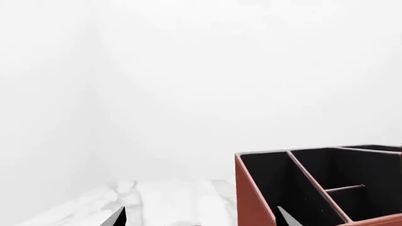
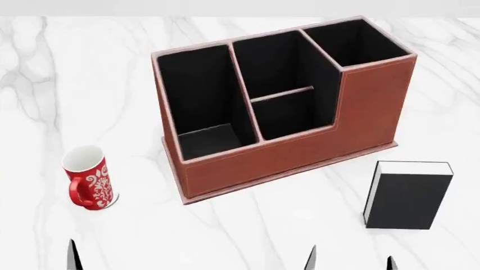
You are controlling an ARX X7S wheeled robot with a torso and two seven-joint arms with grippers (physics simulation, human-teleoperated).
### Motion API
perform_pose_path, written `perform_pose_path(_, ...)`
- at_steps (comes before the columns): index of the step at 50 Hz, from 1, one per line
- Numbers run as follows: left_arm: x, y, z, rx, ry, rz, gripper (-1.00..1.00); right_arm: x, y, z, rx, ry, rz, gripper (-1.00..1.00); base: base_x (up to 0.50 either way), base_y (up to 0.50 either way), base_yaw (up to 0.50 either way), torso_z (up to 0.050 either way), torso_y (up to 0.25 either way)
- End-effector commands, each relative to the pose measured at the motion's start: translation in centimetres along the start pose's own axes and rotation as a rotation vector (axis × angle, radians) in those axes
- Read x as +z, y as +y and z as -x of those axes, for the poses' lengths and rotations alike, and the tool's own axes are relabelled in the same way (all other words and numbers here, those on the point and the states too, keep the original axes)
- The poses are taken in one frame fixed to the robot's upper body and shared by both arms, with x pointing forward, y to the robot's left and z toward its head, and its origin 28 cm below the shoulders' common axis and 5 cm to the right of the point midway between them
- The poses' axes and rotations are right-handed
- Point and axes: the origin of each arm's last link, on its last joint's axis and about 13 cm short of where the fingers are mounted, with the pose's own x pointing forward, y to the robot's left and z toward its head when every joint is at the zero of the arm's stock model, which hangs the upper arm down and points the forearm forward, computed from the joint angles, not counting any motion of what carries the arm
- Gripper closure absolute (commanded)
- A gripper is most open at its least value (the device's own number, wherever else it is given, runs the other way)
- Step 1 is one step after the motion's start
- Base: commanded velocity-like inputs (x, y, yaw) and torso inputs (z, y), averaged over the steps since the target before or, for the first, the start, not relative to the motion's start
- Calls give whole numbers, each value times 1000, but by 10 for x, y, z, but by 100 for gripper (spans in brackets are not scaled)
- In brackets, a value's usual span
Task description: Pick up the book and place it in the back compartment of the caddy.
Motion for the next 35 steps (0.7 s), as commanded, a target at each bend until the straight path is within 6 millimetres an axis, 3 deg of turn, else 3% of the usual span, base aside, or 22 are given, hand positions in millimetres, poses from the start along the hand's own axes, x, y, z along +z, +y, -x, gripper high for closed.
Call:
perform_pose_path(1,11,2,8,24,-125,10,-100,10,-2,7,-21,-83,-28,-100,0,0,0,0,0)
perform_pose_path(35,18,5,12,52,-199,62,-100,15,-2,12,-26,-152,-38,-100,0,-21,0,0,0)
